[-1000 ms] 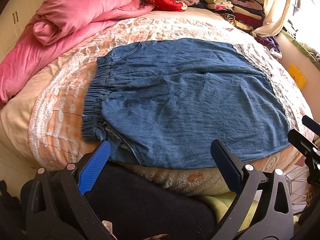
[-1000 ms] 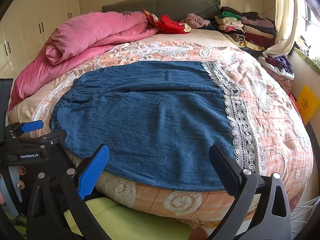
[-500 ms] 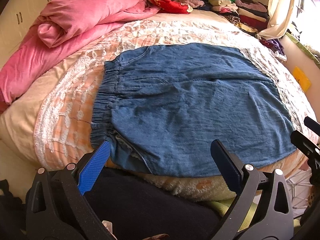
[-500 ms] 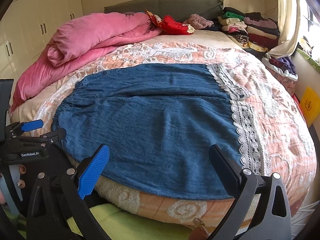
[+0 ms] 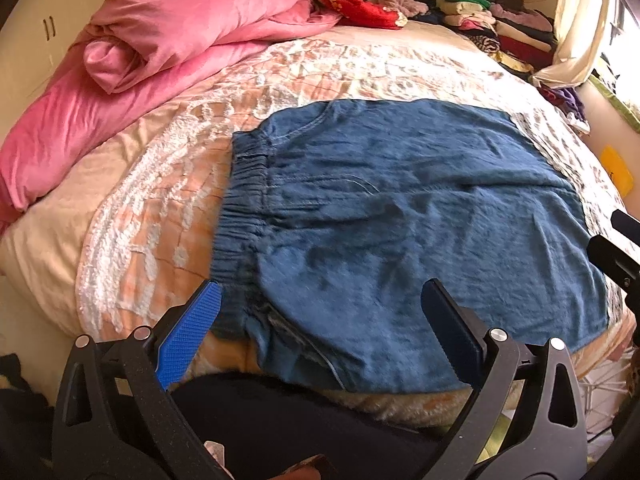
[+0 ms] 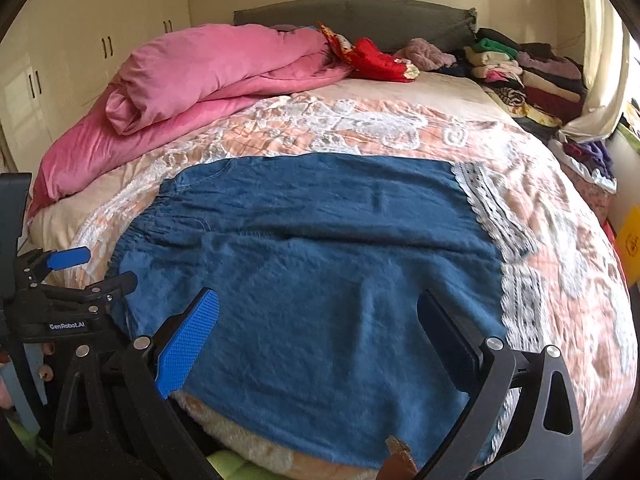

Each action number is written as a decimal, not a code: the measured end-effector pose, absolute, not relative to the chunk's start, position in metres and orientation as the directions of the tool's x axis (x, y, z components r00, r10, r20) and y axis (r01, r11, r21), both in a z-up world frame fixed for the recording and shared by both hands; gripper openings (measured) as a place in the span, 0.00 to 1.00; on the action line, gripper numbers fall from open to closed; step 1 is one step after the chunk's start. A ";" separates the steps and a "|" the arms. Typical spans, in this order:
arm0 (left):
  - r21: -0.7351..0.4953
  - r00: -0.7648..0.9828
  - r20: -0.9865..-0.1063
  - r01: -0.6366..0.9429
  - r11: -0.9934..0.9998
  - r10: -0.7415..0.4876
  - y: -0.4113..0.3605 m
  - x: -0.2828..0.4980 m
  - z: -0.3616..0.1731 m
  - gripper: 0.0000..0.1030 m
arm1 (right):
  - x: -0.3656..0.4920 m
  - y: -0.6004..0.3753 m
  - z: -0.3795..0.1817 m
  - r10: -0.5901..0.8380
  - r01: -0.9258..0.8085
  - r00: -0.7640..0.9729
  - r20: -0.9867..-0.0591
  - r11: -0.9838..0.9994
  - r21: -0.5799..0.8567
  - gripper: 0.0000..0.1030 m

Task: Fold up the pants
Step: 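Lower both tools and grasp the elastic waistband of the denim pants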

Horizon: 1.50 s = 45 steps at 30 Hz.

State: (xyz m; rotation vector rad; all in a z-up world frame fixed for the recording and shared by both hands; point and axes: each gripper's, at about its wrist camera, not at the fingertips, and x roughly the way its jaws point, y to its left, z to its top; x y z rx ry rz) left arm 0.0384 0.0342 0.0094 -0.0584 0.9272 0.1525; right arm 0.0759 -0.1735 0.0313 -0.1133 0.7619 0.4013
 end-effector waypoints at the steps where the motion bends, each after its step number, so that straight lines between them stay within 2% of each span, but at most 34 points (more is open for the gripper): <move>1: 0.014 0.591 -0.799 -0.161 0.987 0.108 0.037 0.041 0.010 0.91 | 0.079 -0.170 0.031 0.311 -0.397 0.653 -0.690 0.917 0.037 0.96; 13: -0.022 0.602 -0.789 -0.230 0.973 0.125 0.082 0.079 0.021 0.91 | 0.126 -0.144 0.030 0.328 -0.446 0.639 -0.696 0.895 0.012 0.96; 26: -0.036 0.578 -0.802 -0.292 0.956 0.147 0.128 0.126 0.018 0.91 | 0.189 -0.117 0.039 0.379 -0.493 0.599 -0.706 0.869 0.049 0.96; 33: -0.055 0.565 -0.819 -0.261 0.964 0.106 0.142 0.156 0.008 0.91 | 0.219 -0.099 0.034 0.381 -0.520 0.574 -0.725 0.853 0.036 0.96; 37: -0.012 0.571 -0.809 -0.254 0.967 0.140 0.149 0.173 0.003 0.91 | 0.239 -0.086 0.029 0.377 -0.546 0.554 -0.742 0.838 0.018 0.96; 45: 0.017 0.578 -0.806 -0.199 0.980 0.131 0.155 0.198 -0.007 0.91 | 0.271 -0.067 0.015 0.348 -0.574 0.525 -0.777 0.819 -0.020 0.96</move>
